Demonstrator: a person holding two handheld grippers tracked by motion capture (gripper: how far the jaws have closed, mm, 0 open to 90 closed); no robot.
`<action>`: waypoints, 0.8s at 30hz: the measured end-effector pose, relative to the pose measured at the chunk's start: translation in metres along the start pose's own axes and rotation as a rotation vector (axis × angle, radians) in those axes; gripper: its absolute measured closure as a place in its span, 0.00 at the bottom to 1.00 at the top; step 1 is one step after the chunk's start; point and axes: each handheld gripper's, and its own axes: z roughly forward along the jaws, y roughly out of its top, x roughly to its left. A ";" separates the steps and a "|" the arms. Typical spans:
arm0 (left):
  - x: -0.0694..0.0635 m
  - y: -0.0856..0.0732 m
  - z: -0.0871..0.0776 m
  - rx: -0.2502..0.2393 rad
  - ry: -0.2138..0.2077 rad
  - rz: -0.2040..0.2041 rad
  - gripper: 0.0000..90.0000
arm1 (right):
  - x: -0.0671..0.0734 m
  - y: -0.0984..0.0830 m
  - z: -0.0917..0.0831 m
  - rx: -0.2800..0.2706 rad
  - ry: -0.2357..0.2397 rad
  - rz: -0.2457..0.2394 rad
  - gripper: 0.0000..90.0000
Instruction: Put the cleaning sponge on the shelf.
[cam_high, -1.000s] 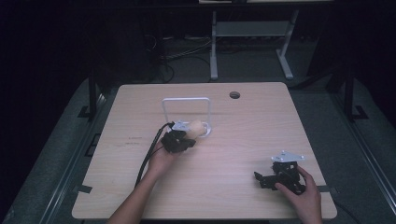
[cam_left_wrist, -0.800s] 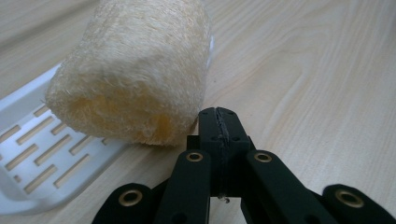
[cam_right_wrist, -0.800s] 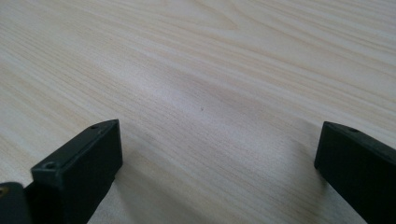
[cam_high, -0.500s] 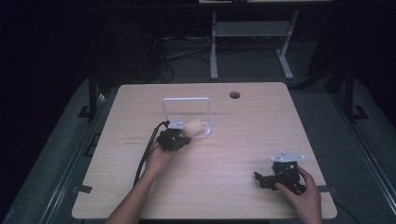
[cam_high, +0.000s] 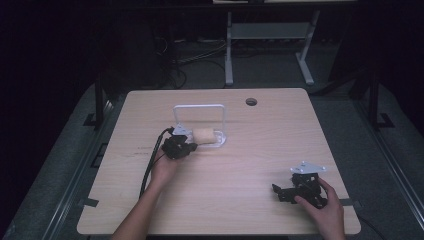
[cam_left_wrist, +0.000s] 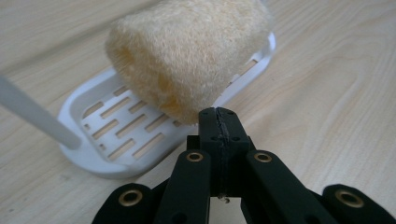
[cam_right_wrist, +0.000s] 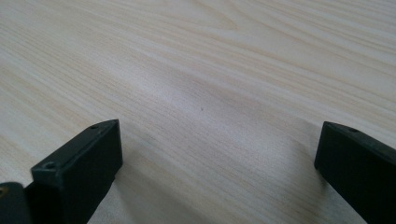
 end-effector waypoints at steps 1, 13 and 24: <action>0.001 0.000 0.000 -0.008 0.000 -0.012 1.00 | 0.000 0.000 0.000 0.000 0.000 0.000 0.01; 0.005 -0.003 -0.006 -0.002 0.014 -0.026 1.00 | 0.000 0.000 0.000 0.000 0.000 0.000 0.01; 0.005 -0.010 -0.026 -0.005 0.025 -0.047 0.86 | 0.000 0.000 0.000 -0.001 0.000 0.000 0.01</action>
